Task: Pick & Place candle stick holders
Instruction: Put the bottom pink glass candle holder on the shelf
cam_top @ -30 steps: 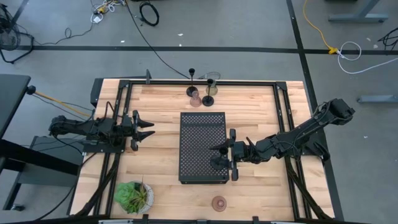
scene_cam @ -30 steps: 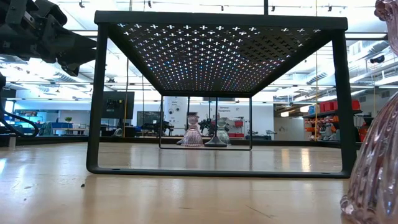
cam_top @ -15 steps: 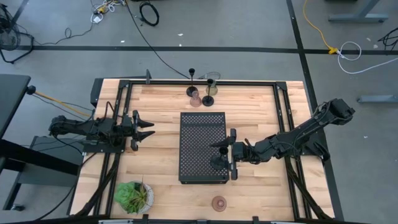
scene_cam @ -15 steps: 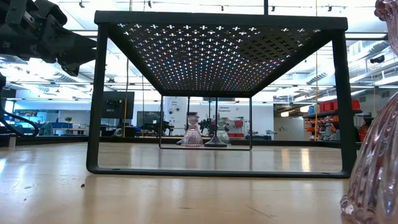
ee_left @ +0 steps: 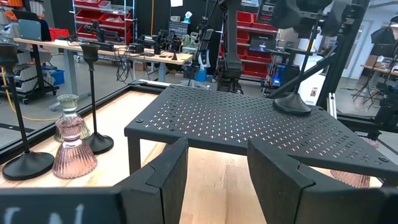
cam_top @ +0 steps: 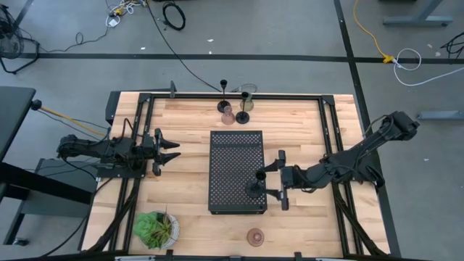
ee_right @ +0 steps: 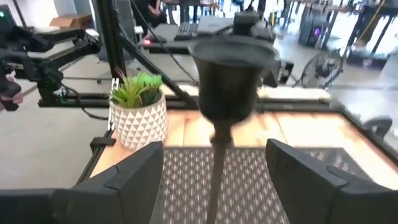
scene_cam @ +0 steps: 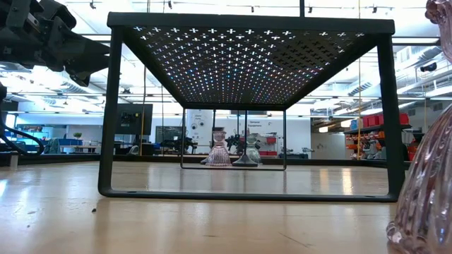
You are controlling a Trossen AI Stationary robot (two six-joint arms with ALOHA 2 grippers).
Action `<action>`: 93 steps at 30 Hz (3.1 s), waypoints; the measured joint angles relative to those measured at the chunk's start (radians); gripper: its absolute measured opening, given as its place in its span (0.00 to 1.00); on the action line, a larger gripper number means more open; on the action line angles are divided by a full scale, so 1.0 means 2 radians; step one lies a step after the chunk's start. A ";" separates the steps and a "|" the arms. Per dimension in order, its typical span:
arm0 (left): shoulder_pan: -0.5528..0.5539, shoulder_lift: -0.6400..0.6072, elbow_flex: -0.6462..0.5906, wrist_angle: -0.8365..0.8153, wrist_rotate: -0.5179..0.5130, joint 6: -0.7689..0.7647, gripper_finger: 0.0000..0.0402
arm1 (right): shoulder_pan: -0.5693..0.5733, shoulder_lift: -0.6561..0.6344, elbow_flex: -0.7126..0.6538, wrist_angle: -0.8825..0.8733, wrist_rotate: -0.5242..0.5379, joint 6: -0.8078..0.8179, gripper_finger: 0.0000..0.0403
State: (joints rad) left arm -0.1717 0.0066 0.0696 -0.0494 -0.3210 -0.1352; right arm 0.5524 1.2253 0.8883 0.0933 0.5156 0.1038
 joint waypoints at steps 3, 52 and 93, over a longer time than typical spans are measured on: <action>0.000 0.000 0.000 0.000 0.001 0.000 0.42 | 0.008 -0.015 0.000 -0.047 -0.004 0.036 0.70; 0.000 0.000 0.000 0.001 0.004 -0.006 0.42 | 0.181 0.143 0.000 -0.058 -0.031 0.415 0.70; 0.000 0.000 0.000 0.001 0.004 -0.006 0.42 | 0.179 0.323 0.000 0.142 0.030 0.319 0.70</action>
State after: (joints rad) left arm -0.1719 0.0063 0.0696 -0.0483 -0.3134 -0.1465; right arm 0.9104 1.8718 0.8886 0.3766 0.5756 0.7422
